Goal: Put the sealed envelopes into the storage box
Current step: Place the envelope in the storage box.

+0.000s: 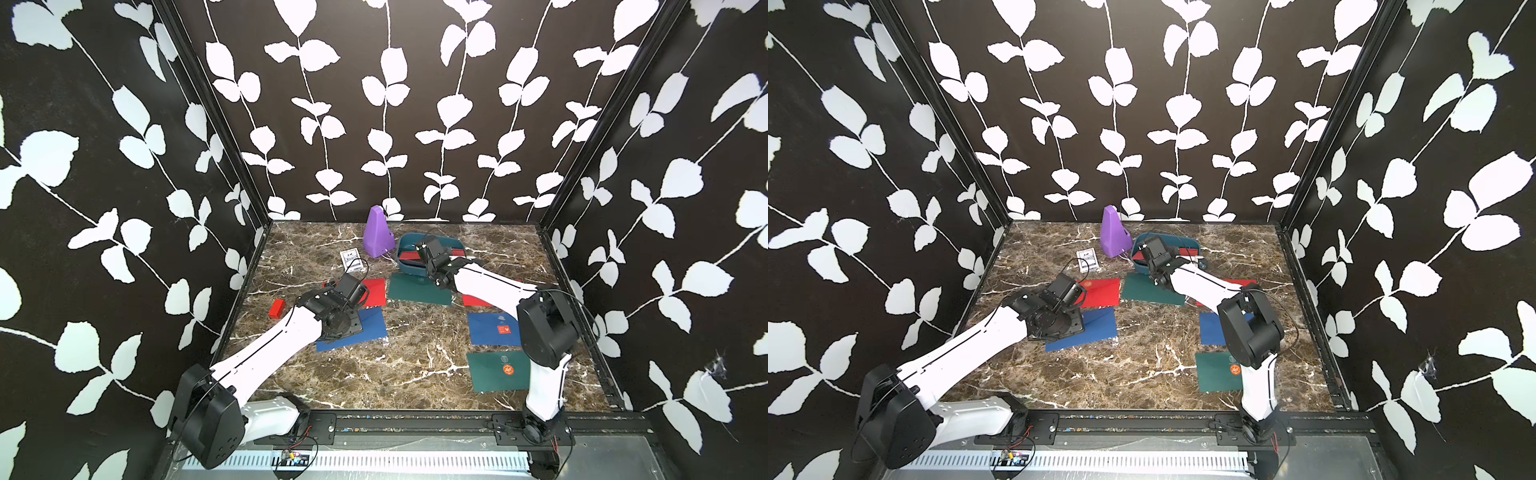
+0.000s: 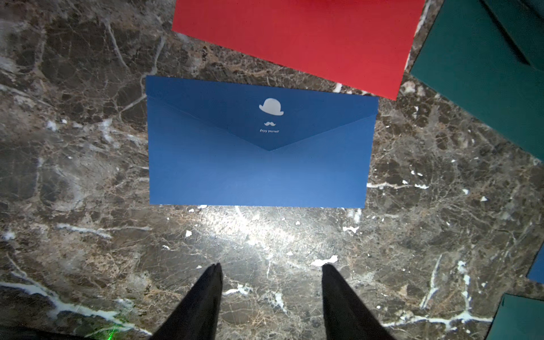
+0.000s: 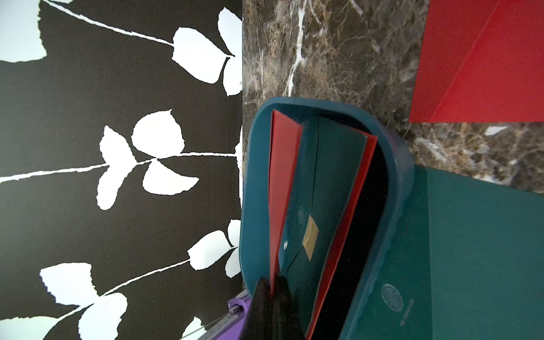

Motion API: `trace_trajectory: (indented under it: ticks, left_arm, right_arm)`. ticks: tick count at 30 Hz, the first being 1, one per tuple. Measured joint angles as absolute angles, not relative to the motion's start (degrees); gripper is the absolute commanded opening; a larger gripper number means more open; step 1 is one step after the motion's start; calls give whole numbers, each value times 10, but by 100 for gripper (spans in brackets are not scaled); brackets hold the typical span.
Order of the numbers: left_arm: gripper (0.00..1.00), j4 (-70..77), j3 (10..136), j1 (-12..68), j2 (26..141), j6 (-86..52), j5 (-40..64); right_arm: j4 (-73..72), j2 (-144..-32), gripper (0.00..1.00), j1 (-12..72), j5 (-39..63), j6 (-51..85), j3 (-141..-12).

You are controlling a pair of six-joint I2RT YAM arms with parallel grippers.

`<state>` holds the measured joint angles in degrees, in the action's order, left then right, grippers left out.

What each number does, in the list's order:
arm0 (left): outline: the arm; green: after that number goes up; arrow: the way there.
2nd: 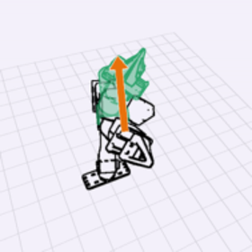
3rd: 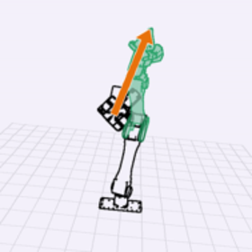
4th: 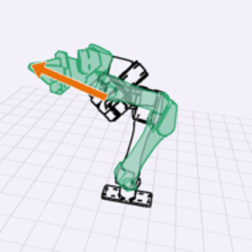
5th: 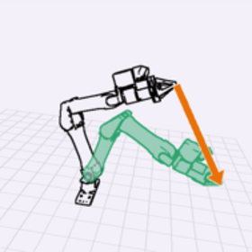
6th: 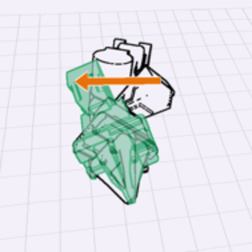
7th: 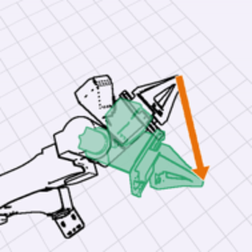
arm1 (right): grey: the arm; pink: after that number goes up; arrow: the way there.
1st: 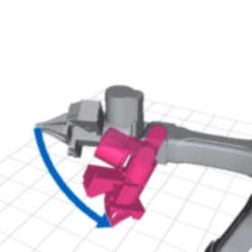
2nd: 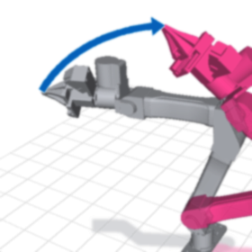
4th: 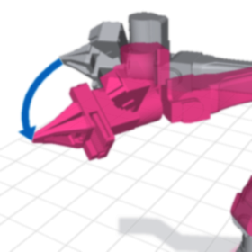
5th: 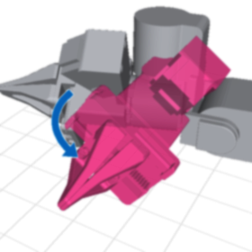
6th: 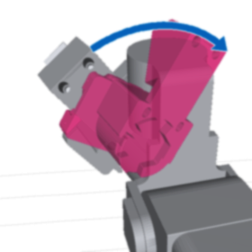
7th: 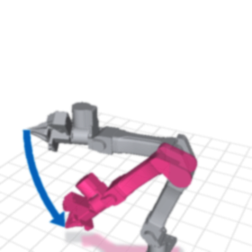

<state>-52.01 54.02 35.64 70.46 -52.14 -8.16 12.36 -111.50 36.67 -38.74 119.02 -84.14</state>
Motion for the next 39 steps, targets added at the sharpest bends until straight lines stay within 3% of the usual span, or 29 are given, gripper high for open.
trace_trajectory:
  ticks: [7,10,13,16,23,29,30,36,39]
  left_arm:
    - [57,-522,537,356,696,-523,-82]
    - [57,-526,537,356,696,-523,-82]
    - [57,-531,539,356,695,-522,-85]
    - [57,-540,543,356,691,-522,-90]
    - [58,-555,554,356,676,-520,-103]
    - [61,-559,559,345,688,-514,-114]
    - [62,-559,558,338,694,-512,-114]
    - [64,-550,534,296,709,-491,-110]
    - [63,-526,502,279,709,-479,-88]
  right_arm:
    - [135,-1142,0,362,-376,1196,-871]
    - [144,-1147,11,361,-368,1198,-871]
    - [142,-1147,29,354,-354,1199,-871]
    - [138,-1146,38,343,-330,1192,-871]
    - [117,-1111,42,316,-264,1103,-846]
    - [120,-1077,52,313,-117,898,-863]
    - [133,-1080,55,317,-83,852,-877]
    - [174,-1045,99,374,42,637,-828]
    - [151,-981,99,411,87,602,-704]
